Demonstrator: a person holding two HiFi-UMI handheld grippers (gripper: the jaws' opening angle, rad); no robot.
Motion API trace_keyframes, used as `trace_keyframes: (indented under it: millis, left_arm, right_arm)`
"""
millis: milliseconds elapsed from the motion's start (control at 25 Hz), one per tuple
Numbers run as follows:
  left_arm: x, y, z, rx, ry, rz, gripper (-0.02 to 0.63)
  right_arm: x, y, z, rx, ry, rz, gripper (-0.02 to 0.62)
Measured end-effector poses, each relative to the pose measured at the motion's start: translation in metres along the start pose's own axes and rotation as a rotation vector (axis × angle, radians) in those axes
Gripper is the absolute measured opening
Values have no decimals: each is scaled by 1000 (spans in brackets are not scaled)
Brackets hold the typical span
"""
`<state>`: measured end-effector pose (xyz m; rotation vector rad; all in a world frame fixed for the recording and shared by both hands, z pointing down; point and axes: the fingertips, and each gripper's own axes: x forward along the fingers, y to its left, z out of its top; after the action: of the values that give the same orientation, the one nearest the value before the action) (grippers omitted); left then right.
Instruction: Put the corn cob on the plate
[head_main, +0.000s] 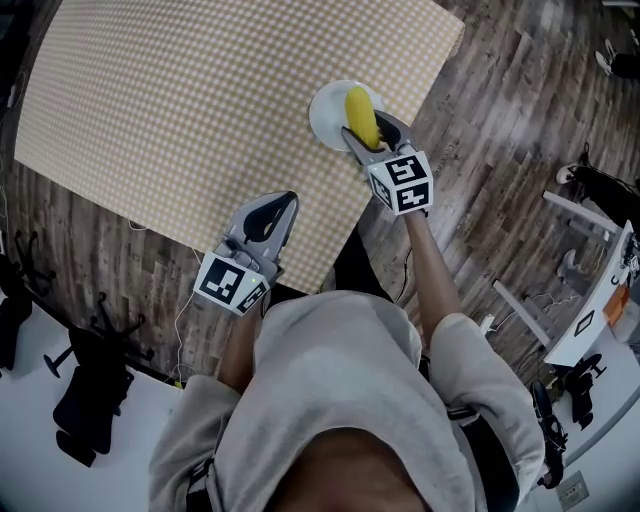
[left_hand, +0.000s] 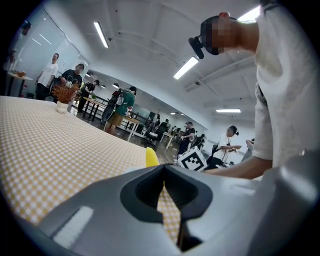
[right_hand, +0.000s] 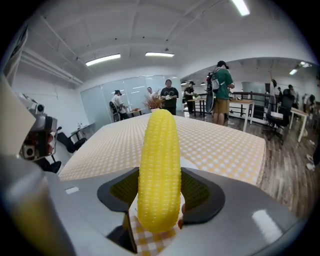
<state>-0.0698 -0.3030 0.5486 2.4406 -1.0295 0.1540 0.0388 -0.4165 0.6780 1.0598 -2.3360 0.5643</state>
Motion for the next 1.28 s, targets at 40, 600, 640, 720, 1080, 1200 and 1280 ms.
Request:
trace_keyframes:
  millis: [40,600,640,720,1080,1200,1280]
  left_arm:
    - [0,0,-1,-1,1,0,8]
    - [-6,3,-2,-17,-9,12,8]
    - [-6,4,-3,-21,-9,14,6]
    - [-7,6,-4,-28,-10,16,8]
    - [-2,6,-1,-34,-21,10,8]
    - [-1,7,-1,-38,-22,11,8]
    - [-2,8,0,-40,-26,12,8]
  right_arm:
    - [2,0,0,-57,22,4,252]
    - [29,21,-21,-932,333,129,253]
    - [30,21,-22,-926,339,139,253]
    - [31,22,-24,-898,350,163,253]
    - [41,16,-32,-889,483,271,253]
    - [44,15,-31,-894,497,272,253]
    - [44,16,-31,-895,497,267,253]
